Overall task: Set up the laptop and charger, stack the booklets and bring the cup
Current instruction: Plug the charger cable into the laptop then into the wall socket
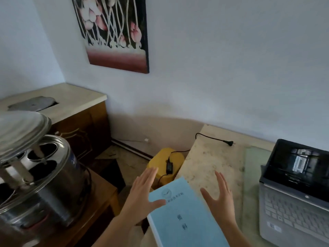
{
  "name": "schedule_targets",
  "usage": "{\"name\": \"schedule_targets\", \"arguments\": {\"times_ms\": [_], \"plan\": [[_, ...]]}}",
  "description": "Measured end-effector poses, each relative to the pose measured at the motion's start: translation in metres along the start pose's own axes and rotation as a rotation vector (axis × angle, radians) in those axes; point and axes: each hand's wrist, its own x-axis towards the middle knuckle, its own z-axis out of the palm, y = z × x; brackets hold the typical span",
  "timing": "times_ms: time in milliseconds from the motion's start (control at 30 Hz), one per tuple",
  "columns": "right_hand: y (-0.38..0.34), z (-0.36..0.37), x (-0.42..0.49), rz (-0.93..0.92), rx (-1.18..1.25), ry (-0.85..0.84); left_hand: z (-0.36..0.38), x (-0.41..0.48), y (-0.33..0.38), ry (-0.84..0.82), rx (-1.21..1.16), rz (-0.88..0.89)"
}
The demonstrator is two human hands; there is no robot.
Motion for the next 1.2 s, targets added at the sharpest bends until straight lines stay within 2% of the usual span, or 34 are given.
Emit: {"name": "schedule_targets", "arguments": {"times_ms": [167,267,367,500,700,833,1000,1200], "plan": [[0.016,0.027,0.046,0.149,-0.019,0.053,-0.002,0.082,-0.012,-0.157,0.011,0.105],[0.014,0.031,0.077,0.165,-0.014,0.098,-0.002,0.133,-0.018,-0.134,0.032,0.168],[0.016,0.025,0.094,0.216,-0.026,0.161,0.010,0.178,-0.009,-0.205,0.058,0.209],[0.022,0.020,0.112,0.244,0.014,0.246,0.047,0.238,0.014,-0.345,0.056,0.291],[0.049,0.024,0.151,0.315,-0.108,0.299,0.117,0.338,0.030,-0.546,0.097,0.444],[0.065,0.031,0.171,0.414,-0.161,0.359,0.167,0.417,0.043,-0.581,0.070,0.541],[0.076,0.050,0.183,0.562,-0.163,0.396,0.226,0.489,0.069,-0.602,-0.046,0.449],[0.081,0.075,0.203,0.640,-0.129,0.518,0.277,0.540,0.099,-0.530,-0.063,0.526]]}}
